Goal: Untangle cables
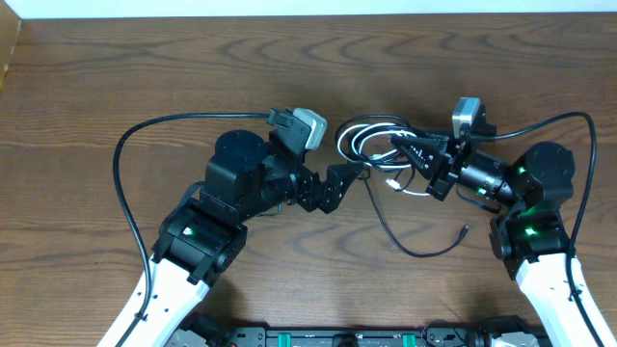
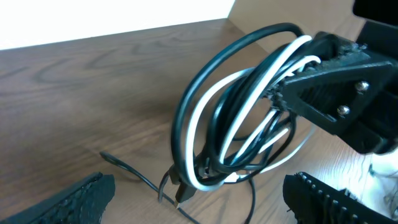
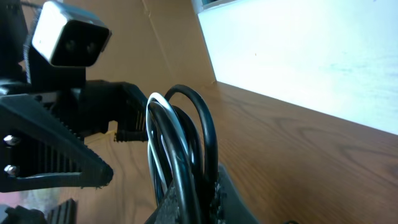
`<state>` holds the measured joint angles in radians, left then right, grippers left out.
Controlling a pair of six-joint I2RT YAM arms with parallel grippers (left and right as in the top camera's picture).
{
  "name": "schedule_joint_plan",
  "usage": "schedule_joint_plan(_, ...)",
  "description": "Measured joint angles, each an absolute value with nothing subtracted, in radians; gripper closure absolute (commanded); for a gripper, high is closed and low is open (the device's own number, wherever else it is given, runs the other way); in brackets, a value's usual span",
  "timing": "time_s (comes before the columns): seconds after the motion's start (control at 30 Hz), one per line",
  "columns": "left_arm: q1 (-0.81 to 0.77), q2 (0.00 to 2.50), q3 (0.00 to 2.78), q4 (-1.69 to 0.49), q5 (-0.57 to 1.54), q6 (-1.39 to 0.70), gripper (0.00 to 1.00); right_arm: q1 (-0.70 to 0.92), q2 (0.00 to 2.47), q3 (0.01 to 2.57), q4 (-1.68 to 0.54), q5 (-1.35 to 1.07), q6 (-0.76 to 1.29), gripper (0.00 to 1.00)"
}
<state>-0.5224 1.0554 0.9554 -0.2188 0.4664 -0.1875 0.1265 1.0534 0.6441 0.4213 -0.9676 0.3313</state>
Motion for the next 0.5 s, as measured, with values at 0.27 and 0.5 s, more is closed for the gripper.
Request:
schedule_joint_plan(0.27,-0.522,1.056,0.955,-0.201,0.461,-0.281,0.08,0.131,1.053,0.644,0.424,-0.967,0.368,0.99)
schedule_joint_plan(0.5,-0.523,1.076,0.955,-0.198,0.462,-0.313,0.33,0.149,1.053,0.644,0.427,-0.960,0.382,0.99)
